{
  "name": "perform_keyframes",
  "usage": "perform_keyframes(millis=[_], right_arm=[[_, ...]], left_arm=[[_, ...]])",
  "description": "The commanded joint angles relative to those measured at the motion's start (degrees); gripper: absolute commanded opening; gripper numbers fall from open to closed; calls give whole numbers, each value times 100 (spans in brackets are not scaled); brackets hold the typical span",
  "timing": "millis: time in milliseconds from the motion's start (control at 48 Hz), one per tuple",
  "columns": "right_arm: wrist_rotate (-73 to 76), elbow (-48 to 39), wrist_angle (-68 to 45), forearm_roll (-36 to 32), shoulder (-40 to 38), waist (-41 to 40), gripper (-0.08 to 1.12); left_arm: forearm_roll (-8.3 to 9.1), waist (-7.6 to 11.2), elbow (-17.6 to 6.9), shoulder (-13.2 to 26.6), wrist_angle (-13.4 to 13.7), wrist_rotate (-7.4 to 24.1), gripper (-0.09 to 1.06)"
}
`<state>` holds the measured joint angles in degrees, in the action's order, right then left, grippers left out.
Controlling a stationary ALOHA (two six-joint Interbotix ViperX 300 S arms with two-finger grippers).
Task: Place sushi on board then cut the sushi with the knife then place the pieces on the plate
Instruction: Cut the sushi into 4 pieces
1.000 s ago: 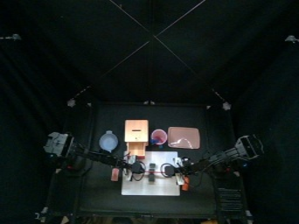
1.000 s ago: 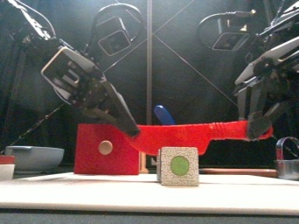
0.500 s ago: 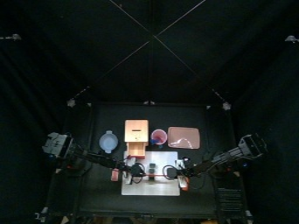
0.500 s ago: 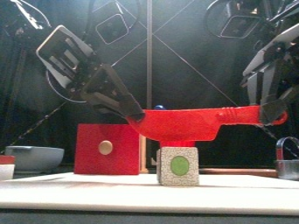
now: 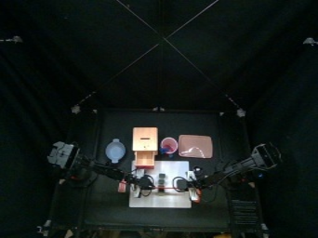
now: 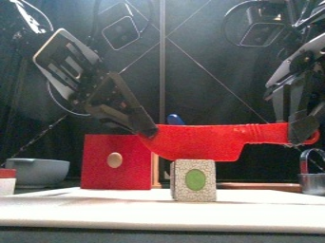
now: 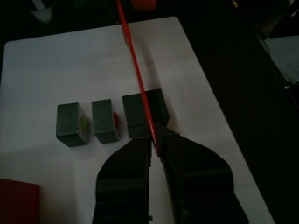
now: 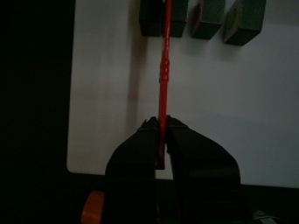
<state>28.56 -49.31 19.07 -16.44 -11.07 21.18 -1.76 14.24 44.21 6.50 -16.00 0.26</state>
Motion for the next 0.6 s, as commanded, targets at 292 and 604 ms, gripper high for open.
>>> perform_keyframes(millis=[292, 604], right_arm=[[-9, 44, -211, 62, 299, 79, 40], [-18, 176, -193, 167, 615, 176, 40]], left_arm=[[-18, 62, -9, 246, 53, -18, 50], [-229, 193, -62, 431, 44, 0, 50]])
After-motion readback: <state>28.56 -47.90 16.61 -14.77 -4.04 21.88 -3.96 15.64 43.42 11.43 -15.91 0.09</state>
